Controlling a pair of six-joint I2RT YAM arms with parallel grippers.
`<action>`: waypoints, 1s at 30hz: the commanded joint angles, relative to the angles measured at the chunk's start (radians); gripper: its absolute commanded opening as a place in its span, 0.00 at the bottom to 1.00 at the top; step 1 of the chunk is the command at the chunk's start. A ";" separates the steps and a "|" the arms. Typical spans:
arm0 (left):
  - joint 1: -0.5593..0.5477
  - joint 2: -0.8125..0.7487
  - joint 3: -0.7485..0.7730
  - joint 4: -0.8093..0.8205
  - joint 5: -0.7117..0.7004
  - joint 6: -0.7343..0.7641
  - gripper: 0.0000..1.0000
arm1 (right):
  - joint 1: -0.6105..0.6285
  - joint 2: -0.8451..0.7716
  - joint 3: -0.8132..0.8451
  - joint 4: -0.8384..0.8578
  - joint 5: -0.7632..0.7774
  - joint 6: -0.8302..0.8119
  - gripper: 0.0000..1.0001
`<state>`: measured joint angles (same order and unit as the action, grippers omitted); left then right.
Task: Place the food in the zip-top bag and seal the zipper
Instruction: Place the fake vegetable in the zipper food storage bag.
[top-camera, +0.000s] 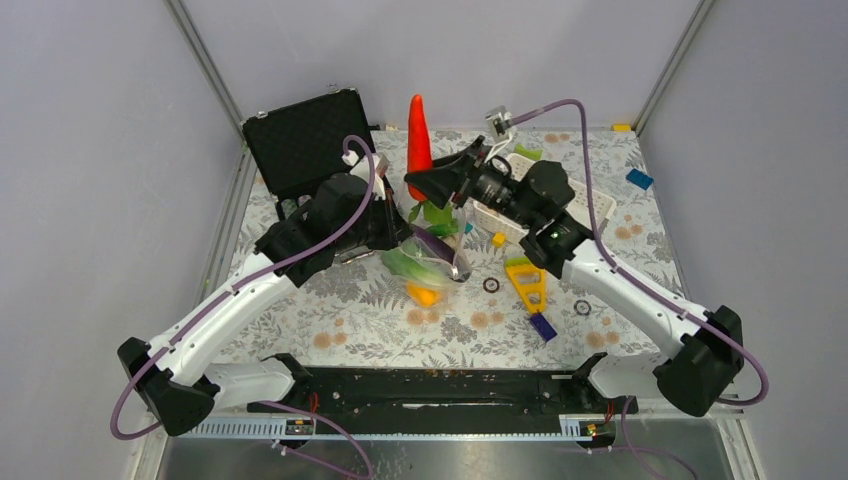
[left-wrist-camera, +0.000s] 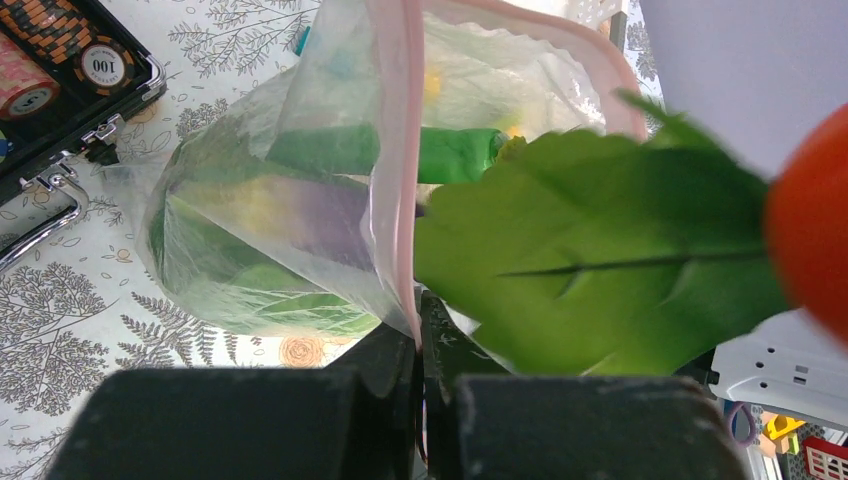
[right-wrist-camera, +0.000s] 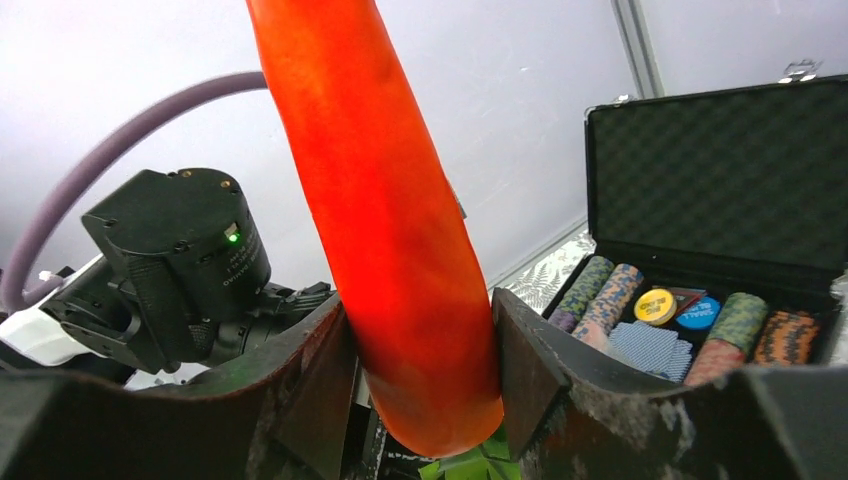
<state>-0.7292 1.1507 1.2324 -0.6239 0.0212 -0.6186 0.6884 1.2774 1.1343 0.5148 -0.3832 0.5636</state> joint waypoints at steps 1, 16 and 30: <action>0.003 -0.018 0.012 0.070 0.002 -0.010 0.00 | 0.060 0.022 -0.026 0.213 0.091 0.031 0.31; 0.003 -0.085 -0.035 0.091 -0.051 -0.043 0.00 | 0.191 -0.093 -0.132 -0.413 0.376 -0.192 0.33; 0.004 -0.088 -0.034 0.091 -0.107 -0.024 0.00 | 0.273 -0.040 0.023 -0.763 0.473 -0.317 0.78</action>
<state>-0.7292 1.0775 1.1839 -0.6029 -0.0685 -0.6628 0.9554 1.2270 1.1015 -0.1738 0.0566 0.2943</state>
